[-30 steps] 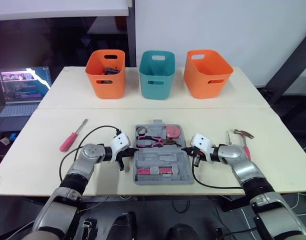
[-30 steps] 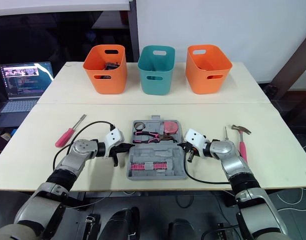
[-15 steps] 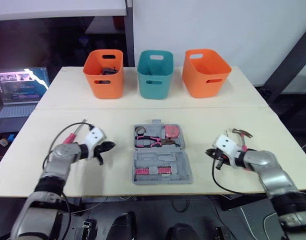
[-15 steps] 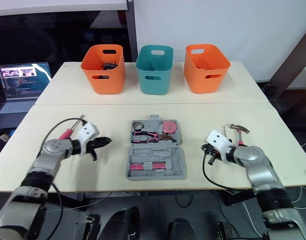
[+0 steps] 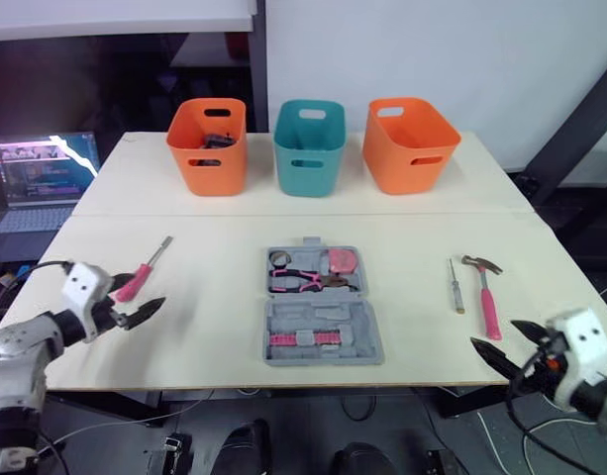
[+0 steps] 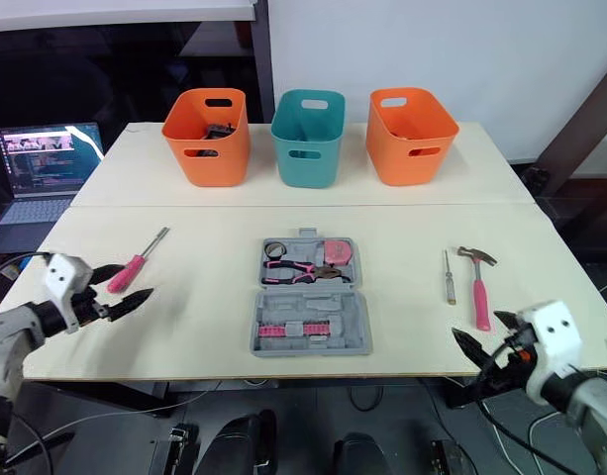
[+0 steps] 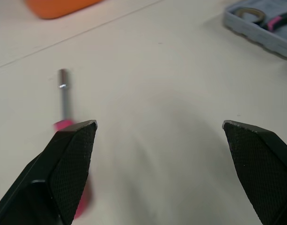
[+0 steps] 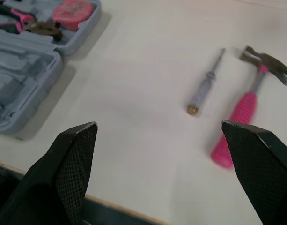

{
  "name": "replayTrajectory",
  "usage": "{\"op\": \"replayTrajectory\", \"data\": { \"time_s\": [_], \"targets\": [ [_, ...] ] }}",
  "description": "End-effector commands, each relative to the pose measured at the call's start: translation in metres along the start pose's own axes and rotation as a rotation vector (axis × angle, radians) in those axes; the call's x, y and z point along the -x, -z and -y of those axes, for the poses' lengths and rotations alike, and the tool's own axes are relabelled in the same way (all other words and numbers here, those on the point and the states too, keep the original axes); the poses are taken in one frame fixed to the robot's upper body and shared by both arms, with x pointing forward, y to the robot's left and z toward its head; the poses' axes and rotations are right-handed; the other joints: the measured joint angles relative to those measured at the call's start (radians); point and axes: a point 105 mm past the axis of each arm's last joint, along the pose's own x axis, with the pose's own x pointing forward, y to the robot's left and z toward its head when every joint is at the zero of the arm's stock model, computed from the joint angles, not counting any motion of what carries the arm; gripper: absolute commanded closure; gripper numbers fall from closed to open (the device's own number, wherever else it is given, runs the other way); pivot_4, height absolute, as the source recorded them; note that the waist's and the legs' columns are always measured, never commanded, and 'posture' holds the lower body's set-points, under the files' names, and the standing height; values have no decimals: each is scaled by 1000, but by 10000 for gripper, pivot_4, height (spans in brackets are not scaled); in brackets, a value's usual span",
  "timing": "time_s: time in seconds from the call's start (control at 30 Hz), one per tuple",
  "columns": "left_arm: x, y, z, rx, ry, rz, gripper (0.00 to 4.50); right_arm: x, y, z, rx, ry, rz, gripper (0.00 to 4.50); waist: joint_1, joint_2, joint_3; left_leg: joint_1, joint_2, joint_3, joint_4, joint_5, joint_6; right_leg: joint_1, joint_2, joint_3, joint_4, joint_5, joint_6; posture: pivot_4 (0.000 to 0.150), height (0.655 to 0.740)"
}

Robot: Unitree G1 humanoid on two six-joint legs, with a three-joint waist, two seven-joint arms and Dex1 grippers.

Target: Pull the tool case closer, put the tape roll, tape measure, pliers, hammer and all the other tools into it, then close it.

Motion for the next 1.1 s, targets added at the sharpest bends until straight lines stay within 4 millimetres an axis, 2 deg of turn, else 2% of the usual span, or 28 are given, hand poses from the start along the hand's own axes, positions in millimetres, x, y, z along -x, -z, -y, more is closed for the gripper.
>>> {"op": "replayTrajectory", "data": {
  "time_s": [0.03,0.13,0.23,0.4,0.53,0.63,0.73,0.83,0.93,1.1],
  "targets": [
    [11,-13,-10,-14,-61,64,16,19,-10,10,-11,103,78,269,0,0,0,0,-1,0,-1,0,0,-1,-1,0,-1,0,0,1500,7400],
    [10,-14,-9,-6,-71,67,16,24,-4,12,-32,135,69,269,0,0,0,-1,0,1,-2,0,0,-2,-1,0,-1,0,0,1500,7400],
    [-1,-20,-1,-2,-38,84,16,24,-2,11,-23,137,58,269,1,0,0,0,0,1,-2,0,0,-2,-1,0,-1,-1,-4,1500,7400],
    [-25,-45,16,-35,70,132,16,20,-12,12,7,159,84,269,1,0,0,-2,0,2,-2,0,0,-4,-1,1,-1,0,-2,1500,7400],
    [-62,-74,50,41,314,118,16,13,-26,8,25,171,120,269,6,0,0,-2,-1,3,-2,0,0,-3,-1,0,-1,0,0,1500,7400],
    [-83,-109,93,36,574,164,16,8,-37,1,102,210,133,269,8,0,-1,-1,-1,3,-2,2,1,-2,0,0,0,0,0,1500,7400],
    [-92,-142,134,-18,815,196,16,3,-48,-5,116,284,159,269,5,0,-1,-2,-1,4,-1,3,2,1,1,0,1,1,0,1500,7400],
    [-90,-167,168,-135,1015,195,16,0,-49,-13,129,333,128,269,1,0,-1,-2,0,2,-1,4,1,1,5,0,2,0,0,1500,7400],
    [-92,-183,186,-291,1087,143,16,0,-46,-23,65,323,108,269,3,1,-1,-1,1,1,-3,7,-3,1,8,0,2,0,0,1500,7400],
    [-92,-200,195,-395,1100,149,16,-3,-46,-31,13,277,98,269,2,2,-2,0,1,1,-2,6,-2,2,8,1,3,0,0,1500,7400]
  ]
}}
